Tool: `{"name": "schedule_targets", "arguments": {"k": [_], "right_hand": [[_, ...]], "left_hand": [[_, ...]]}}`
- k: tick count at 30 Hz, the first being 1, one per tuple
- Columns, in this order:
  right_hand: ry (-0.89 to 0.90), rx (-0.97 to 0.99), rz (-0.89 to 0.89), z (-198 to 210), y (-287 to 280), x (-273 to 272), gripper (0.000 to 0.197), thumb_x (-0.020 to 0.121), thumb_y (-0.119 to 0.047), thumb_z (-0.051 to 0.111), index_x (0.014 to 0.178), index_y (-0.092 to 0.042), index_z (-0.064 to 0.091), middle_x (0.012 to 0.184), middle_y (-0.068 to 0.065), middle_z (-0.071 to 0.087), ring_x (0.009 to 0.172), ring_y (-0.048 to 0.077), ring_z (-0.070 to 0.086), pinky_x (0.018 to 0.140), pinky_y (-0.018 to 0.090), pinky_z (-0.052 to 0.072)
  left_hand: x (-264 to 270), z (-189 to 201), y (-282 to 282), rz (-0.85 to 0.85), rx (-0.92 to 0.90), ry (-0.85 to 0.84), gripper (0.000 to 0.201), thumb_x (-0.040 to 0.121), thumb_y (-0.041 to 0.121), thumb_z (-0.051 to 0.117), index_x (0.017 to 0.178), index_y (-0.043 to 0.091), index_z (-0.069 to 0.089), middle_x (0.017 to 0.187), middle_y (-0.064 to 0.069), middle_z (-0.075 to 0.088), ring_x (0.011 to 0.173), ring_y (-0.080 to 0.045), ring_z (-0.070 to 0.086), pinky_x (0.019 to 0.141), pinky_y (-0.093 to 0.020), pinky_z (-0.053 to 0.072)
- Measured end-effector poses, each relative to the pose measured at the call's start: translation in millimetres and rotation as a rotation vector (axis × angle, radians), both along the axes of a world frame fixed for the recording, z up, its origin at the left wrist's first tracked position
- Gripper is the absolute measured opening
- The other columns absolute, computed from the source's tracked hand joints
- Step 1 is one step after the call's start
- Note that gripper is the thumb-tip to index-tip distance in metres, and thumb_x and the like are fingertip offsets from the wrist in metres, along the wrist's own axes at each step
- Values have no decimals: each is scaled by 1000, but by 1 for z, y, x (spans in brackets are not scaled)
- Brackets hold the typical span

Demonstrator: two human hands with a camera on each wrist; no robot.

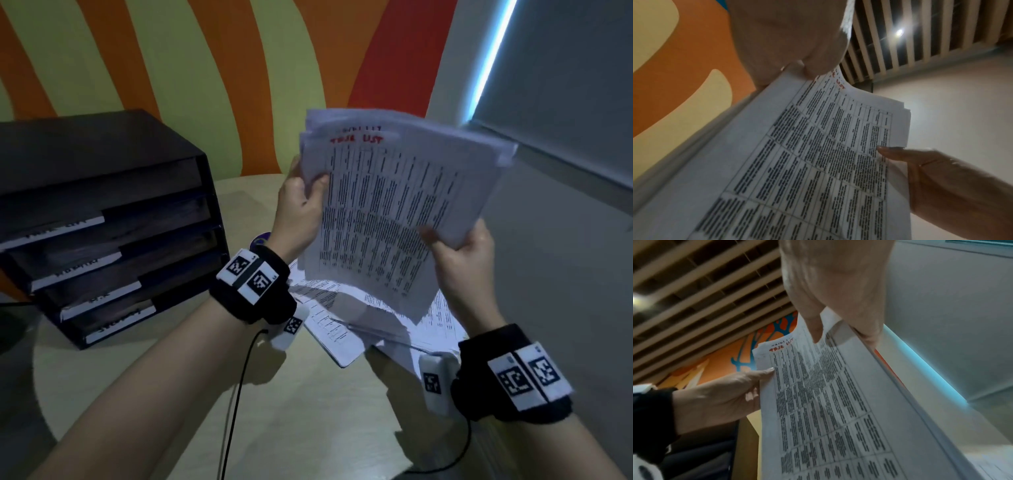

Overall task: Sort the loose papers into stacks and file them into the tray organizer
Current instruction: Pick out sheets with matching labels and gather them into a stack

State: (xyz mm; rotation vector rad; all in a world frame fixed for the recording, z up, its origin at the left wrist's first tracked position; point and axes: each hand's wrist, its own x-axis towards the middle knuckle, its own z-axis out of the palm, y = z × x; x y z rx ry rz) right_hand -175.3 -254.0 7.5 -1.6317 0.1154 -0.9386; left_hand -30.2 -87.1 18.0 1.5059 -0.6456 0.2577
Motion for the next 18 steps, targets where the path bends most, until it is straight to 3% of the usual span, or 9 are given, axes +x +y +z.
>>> {"name": "schedule_targets", "arguments": {"k": [2,3,5,7,9,11,14,15,18], "right_hand": [[159,3,18,-20,-2,3,30,88,0,65,104,-26,60,101,-10,69,90,1,68,78,19,54],[249,8,28,-32,-4,5,27,90,0,62,105,-22,62,99,-11,70,87,-1,68,77,21,55],[358,57,25,-47,-9,7,19,95,-2,55,109,-13,62,96,-10,69,80,-5,68,71,19,54],[372,121,0,-48,-14,9,16,96,-2,54,108,-11,60,93,-8,68,76,-3,67,64,13,51],[381,159,-47,-45,-22,8,14,95,-1,56,106,-10,57,90,-5,63,82,13,63,67,20,49],[423,206,-78,-44,-31,7,14,94,0,57,108,-6,55,91,3,60,90,25,57,79,33,47],[597,248,-68,-61,-51,7,32,92,8,54,122,16,49,112,33,56,94,43,57,90,43,46],[663,259,-61,-70,-57,8,34,90,10,54,122,16,49,114,37,55,88,41,58,83,40,46],[848,245,-73,-98,-71,14,26,86,14,55,110,7,61,100,20,63,82,30,56,72,36,43]], "left_hand": [[0,-23,-2,-58,79,126,30,98,31,47,124,18,52,112,-11,65,102,-31,65,89,-51,55],[-2,-34,-1,-68,148,184,32,101,29,45,129,15,49,113,-8,64,103,-30,63,90,-53,53],[-2,-58,1,-60,292,218,33,104,27,39,132,11,44,118,-5,60,108,-23,59,96,-48,51],[2,-71,6,-104,328,218,32,103,35,40,127,15,46,118,-5,61,110,-21,59,94,-41,50],[14,-75,11,-92,337,222,29,101,37,44,119,15,49,111,0,61,107,-19,59,86,-31,49],[33,-76,15,56,360,233,26,100,29,51,121,12,50,110,-1,59,104,-16,56,81,-24,46],[71,-95,27,264,516,241,39,94,23,62,126,8,45,121,-11,56,112,-24,55,94,-35,46],[82,-104,32,312,612,261,46,91,23,65,127,6,43,125,-14,55,116,-30,54,97,-40,45],[102,-123,42,365,907,391,70,84,30,72,134,-1,33,134,-21,48,121,-38,49,99,-46,44]]}}
